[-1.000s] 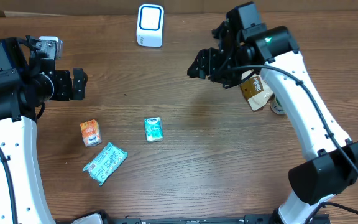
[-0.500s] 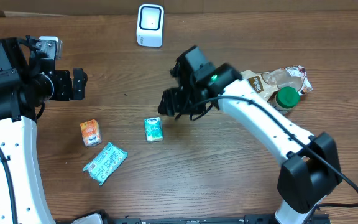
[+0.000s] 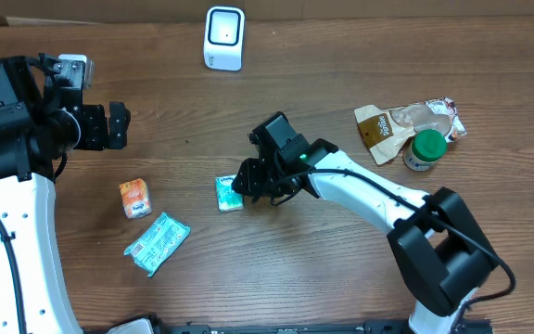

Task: Scan the item barcode
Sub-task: 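Reach the right gripper to the teal tissue pack and grasp it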

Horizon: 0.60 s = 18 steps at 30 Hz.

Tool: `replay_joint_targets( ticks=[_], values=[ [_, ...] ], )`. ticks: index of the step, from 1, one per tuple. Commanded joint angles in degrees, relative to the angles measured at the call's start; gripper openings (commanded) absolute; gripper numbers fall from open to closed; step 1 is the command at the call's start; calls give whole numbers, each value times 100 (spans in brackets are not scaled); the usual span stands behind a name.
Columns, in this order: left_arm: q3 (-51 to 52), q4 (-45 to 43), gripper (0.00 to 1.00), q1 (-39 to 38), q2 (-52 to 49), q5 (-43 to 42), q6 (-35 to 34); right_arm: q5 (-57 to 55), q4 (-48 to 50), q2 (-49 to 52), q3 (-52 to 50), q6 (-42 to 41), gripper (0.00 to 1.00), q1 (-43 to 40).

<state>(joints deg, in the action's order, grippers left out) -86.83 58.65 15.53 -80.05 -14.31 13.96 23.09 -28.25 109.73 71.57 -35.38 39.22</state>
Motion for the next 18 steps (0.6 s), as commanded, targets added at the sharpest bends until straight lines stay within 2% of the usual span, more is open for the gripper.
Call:
replay_joint_targets(
  ticks=[1,9,12,15,18],
  values=[
    [-31,-20,100,42,-9,13,129,442,190,461,-37,-63,38,31],
    [-31,-17,100,42,-9,15,129,590,356,721,-37,-68,34,155],
    [-31,-20,100,42,-9,13,129,175,337,721,-37,-214,22,249],
    [-31,-20,100,42,-9,15,129,-39,284,721,-37,-328,4,267],
    [-31,-20,100,42,-9,13,129,321,260,664,-17,-319,4,201]
  ],
)
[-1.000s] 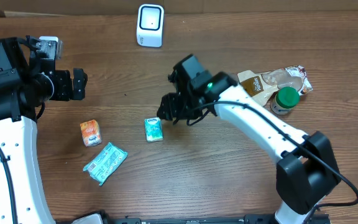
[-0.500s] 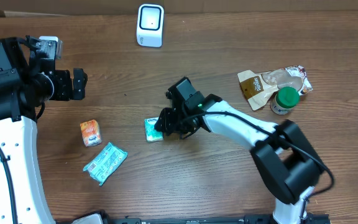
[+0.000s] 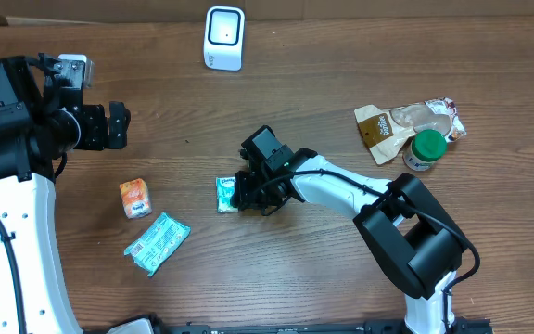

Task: Scan the item barcode
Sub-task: 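Reach the right gripper to the teal tissue pack and grasp it, then lift the tissue pack and carry it toward the scanner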

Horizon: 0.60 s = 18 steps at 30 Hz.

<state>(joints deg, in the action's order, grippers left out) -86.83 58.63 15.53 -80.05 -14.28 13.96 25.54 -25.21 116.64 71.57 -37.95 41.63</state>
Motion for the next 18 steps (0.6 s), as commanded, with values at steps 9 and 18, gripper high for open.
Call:
replay_joint_targets(
  ticks=[9,18],
  values=[
    [-31,-17,100,42,-9,11,129,3484,376,-1744,50,977,4,-1215],
    [-31,-17,100,42,-9,11,129,5222,1198,-3486,50,-289,4,-2981]
  ],
)
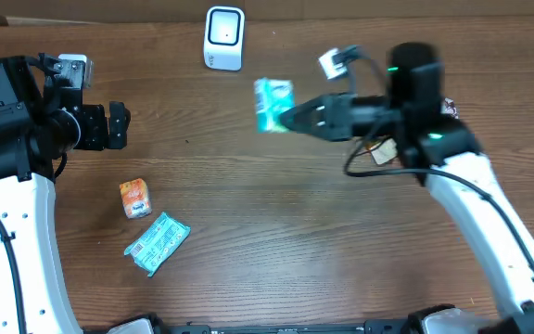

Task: Scan the item barcode
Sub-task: 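Lift the tissue pack and carry it toward the scanner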

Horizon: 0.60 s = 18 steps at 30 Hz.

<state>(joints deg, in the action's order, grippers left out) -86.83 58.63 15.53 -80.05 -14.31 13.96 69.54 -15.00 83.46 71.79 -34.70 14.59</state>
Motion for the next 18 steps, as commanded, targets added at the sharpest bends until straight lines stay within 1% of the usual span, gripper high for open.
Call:
replay_joint_targets(
  ticks=[1,4,7,10,12,15,16,18],
  values=[
    [-31,-15,100,42,-9,13,129,1008,356,-216,28,-811,4,-409],
    [-31,-17,100,42,-9,13,129,1502,927,-247,28,-1534,4,-717],
    [-31,-17,100,42,-9,13,129,1687,1344,-258,28,-2068,4,-837],
    [-31,-17,100,42,-9,13,129,1709,1777,-280,28,-2365,4,-861],
    [-31,-17,100,42,-9,13,129,1663,2035,-284,28,-2406,4,-861],
    [-31,-15,100,42,-9,13,129,1233,1945,-229,26,-2208,4,-837],
    [-31,-17,100,42,-9,13,129,984,1746,-214,26,-2116,4,-807],
    [-31,-17,100,42,-9,15,129,450,1209,-201,26,-1665,4,-708]
  ],
)
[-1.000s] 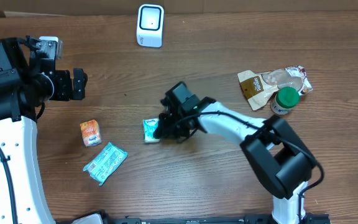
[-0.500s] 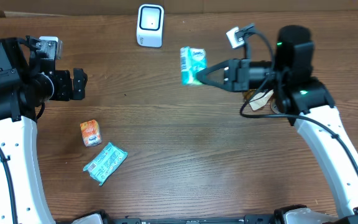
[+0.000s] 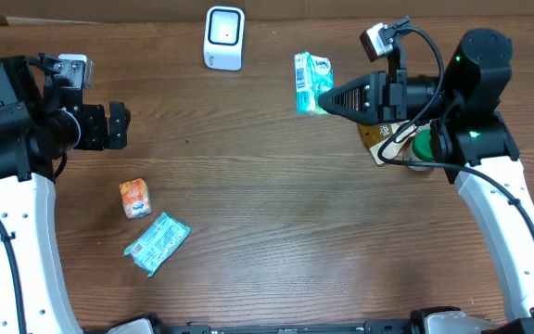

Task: Scan the item barcode
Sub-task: 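Lift the tissue pack and carry it toward the scanner, then hold the tissue pack under the white scanner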

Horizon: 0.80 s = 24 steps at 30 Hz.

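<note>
A small teal-green packet (image 3: 311,82) is held in the air over the far middle of the table, with my right gripper (image 3: 324,97) shut on its right edge. The white barcode scanner (image 3: 223,37) stands at the far edge, some way left of the packet. At the left side my left gripper (image 3: 119,126) hangs above the table with nothing in it; whether its fingers are open or shut does not show.
An orange packet (image 3: 135,198) and a teal wrapper (image 3: 157,242) lie at the front left. A brown pouch (image 3: 385,130), a crinkled clear bag (image 3: 429,116) and a green-lidded jar (image 3: 425,149) sit at the right, partly under my right arm.
My right gripper has carried the teal-green packet to the right and slightly higher in the frame, and the packet now stands more upright. The left arm is unchanged.
My right gripper reached down next to the teal-green packet lying mid-table, then sat right against it. Later the packet was off the table in that gripper, near the scanner's right. Now it is held farther right. The left arm stayed still throughout.
</note>
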Tool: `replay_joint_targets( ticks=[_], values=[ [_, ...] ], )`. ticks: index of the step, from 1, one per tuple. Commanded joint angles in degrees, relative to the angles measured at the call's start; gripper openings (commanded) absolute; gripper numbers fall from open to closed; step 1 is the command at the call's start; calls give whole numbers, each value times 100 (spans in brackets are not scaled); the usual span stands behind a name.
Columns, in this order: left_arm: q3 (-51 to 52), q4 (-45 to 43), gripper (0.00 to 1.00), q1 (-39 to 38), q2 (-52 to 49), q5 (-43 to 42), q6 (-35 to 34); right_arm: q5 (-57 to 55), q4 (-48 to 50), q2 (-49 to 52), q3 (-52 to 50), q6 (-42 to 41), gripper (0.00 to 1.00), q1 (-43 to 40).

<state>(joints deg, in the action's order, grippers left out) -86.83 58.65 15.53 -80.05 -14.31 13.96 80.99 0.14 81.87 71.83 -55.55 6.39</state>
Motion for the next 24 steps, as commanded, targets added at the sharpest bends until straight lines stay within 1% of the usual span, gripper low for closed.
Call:
replay_joint_targets(
  ticks=[1,3,5,6,7,10,14,16,17,18,19,22,24],
  values=[
    [-31,-20,100,42,-9,13,129,-951,-627,-42,22,664,4,155],
    [-31,-20,100,42,-9,13,129,-1357,-1137,-42,22,1071,4,221],
    [-31,-17,100,42,-9,13,129,-2031,-1875,-42,22,1521,4,293],
    [-31,-20,100,42,-9,13,129,-2909,-2594,-42,22,1867,4,369],
    [-31,-20,100,42,-9,13,129,-3276,-2855,-42,22,1958,4,404],
    [-31,-20,100,42,-9,13,129,-4098,-3379,-42,24,2157,4,560],
    [-31,-20,100,42,-9,13,129,-4666,-3827,13,232,2328,4,763],
    [-31,-20,99,42,-9,13,129,-5014,-4409,223,785,2616,4,868],
    [-31,-20,100,42,-9,15,129,-5473,-4981,481,1381,2820,4,979],
    [-31,-20,100,42,-9,13,129,-5733,-5246,636,1705,2914,4,1049],
    [-31,-20,100,42,-9,13,129,-6207,-5716,942,2347,3073,4,1204],
    [-31,-20,100,42,-9,13,129,-7173,-6524,1779,3888,3359,4,1556],
    [-31,-20,100,42,-9,13,129,-7764,-6787,2326,4750,3506,4,1766]
  ],
)
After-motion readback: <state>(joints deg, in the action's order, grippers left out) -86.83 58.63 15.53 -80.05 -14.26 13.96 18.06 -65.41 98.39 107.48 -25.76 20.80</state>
